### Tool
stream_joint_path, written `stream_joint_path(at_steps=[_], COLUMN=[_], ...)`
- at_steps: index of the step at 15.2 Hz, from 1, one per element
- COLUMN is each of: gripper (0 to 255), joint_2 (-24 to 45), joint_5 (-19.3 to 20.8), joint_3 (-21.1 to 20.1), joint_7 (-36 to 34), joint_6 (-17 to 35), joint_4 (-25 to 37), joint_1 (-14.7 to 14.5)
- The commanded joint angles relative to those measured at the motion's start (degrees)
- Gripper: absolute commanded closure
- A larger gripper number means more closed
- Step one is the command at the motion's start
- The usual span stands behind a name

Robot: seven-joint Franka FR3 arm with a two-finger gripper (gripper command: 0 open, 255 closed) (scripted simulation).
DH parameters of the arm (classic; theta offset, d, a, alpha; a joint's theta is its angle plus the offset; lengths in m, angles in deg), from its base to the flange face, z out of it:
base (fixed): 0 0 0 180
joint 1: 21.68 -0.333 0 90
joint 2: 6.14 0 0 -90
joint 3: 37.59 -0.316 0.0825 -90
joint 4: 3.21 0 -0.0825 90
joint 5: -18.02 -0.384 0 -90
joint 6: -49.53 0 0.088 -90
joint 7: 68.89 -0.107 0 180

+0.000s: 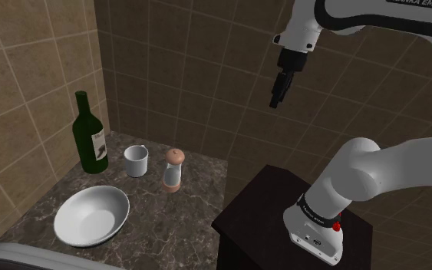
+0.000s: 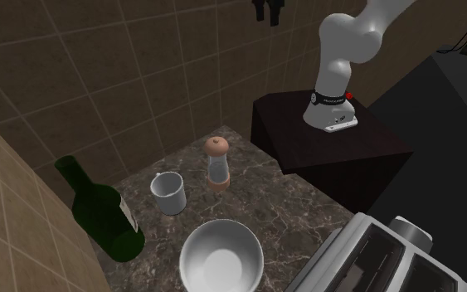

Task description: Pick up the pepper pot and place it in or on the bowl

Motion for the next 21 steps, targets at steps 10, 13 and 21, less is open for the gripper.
stream_joint_path(at_steps=[10, 13, 21], gripper=[0, 0, 0], joint_2=[10.2, 15.0, 30.2], joint_5=[-6.1, -7.8, -10.6], joint_3=[-5.8, -7.7, -12.6], joint_7=[-3.7, -4.7, -7.5], joint_6=[18.1, 24.1, 39.2], joint_4=[-5.0, -5.2, -2.0], joint_1=[-3.6, -4.7, -7.3])
